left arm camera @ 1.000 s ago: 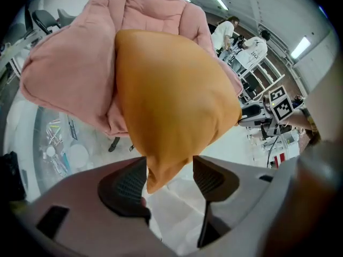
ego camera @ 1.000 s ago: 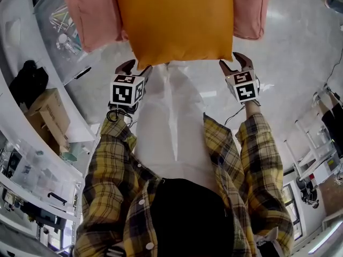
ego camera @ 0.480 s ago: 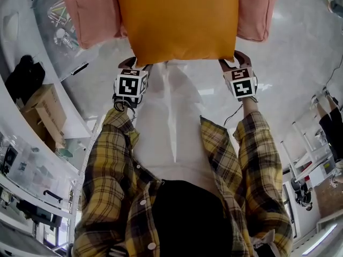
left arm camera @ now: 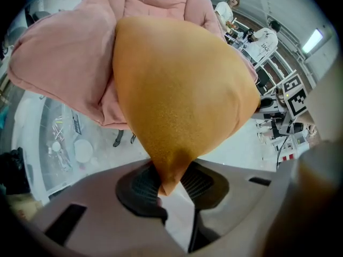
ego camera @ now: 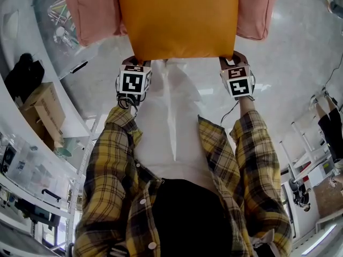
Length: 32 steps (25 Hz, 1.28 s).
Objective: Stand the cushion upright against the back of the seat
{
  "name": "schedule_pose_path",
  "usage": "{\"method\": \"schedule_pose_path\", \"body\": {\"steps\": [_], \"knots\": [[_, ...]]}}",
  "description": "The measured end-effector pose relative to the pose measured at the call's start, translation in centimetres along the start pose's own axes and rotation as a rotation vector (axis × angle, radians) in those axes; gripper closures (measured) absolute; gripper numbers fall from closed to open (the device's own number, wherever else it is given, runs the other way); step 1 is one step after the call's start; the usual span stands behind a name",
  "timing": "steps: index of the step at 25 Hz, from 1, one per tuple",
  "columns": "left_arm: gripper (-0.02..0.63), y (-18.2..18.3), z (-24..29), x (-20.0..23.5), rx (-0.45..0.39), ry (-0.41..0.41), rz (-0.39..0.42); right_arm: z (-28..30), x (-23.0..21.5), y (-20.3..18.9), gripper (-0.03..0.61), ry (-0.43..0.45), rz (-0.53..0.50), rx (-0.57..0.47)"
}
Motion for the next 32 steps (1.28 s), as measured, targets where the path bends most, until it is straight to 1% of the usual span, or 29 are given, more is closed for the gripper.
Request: {"method": "schedule_pose_path", "body": {"steps": [3,6,11,14,18,21,27,32], "knots": [[0.536,0.3,-0.8,-0.3,-0.026,0.003,-0.020,-0.6,0.3,0.6,0.519,-0.002,0.025,-0.030],[0.562,0.7,-2.1,-0.6,-0.050,0.013,-0.029,-1.7,0.8,1.2,0.538,-0.003,0.039,-0.052],[0.577,1.5,-5.7,-1.4,-0.076,0.021,-0.019,-5.0,1.5,2.5,0.546,-0.002,0.045,-0.079],[0.578,2.2,-8.9,-1.8,-0.106,0.027,-0.018,-8.1,2.1,3.9,0.548,-0.009,0.040,-0.122],[0.579,3.3,-13.6,-2.6,-0.169,0.035,-0.049,-12.6,3.0,5.7,0.548,-0.017,0.036,-0.188],[0.580,4.9,-16.8,-3.0,-0.230,0.047,-0.071,-15.4,3.0,7.7,0.549,-0.030,0.032,-0.240],[0.580,7.1,-22.8,-5.2,-0.320,0.044,-0.052,-21.1,2.4,10.6,0.549,-0.052,0.058,-0.335],[0.578,8.3,-27.2,-6.9,-0.413,0.040,-0.063,-25.6,2.0,12.3,0.549,-0.021,0.078,-0.405]]}}
Point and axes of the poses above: the fingertips, and each gripper's own axes: z forward along the fingers, x to its left, y out of its top, the point moved 6 cm from there along -z, backward along the fingers, and after that the axes turned 1 degree about z, right-handed, at the moved point
